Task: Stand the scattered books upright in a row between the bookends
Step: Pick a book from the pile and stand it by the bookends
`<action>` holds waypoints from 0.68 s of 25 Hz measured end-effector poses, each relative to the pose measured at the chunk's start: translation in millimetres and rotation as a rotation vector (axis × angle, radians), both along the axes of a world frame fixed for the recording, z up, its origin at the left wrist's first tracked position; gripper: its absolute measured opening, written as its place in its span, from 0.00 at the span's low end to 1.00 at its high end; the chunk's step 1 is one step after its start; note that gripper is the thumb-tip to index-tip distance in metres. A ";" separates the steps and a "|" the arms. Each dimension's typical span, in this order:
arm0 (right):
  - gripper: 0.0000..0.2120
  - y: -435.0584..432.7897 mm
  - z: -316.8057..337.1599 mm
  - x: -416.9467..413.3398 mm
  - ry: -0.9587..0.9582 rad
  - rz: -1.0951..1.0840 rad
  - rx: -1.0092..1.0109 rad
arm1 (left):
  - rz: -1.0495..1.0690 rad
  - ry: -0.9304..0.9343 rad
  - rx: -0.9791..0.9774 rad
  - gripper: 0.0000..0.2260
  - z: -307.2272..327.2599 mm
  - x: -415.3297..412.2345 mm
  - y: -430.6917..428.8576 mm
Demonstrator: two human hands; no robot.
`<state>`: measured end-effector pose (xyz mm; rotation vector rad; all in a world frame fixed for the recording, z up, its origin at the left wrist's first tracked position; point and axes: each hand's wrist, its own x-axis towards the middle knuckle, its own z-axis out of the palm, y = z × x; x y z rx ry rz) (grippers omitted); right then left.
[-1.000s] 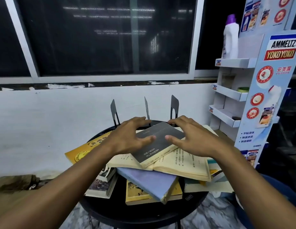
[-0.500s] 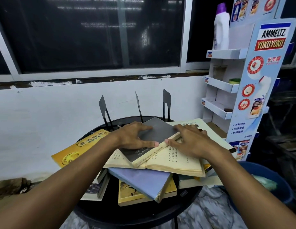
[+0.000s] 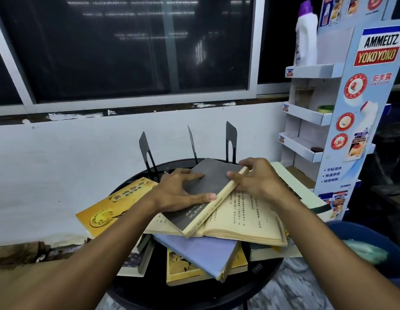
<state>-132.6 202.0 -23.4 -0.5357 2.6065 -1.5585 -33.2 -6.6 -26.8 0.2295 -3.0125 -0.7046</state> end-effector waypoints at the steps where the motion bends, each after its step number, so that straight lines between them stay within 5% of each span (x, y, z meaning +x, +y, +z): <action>1: 0.21 -9.0 1.6 -2.1 -0.025 -0.015 -0.076 | 0.012 0.030 0.038 0.44 -0.4 2.3 -5.5; 7: 0.16 -41.2 50.1 8.1 0.089 -0.021 -0.304 | 0.015 0.207 0.202 0.42 7.9 3.9 -25.8; 13: 0.16 -91.3 105.9 10.6 0.507 -0.029 -0.103 | -0.023 0.428 0.245 0.32 34.2 0.5 -71.5; 17: 0.18 -129.3 116.9 -7.1 0.705 -0.038 0.002 | 0.158 0.586 0.101 0.24 42.3 -22.6 -131.7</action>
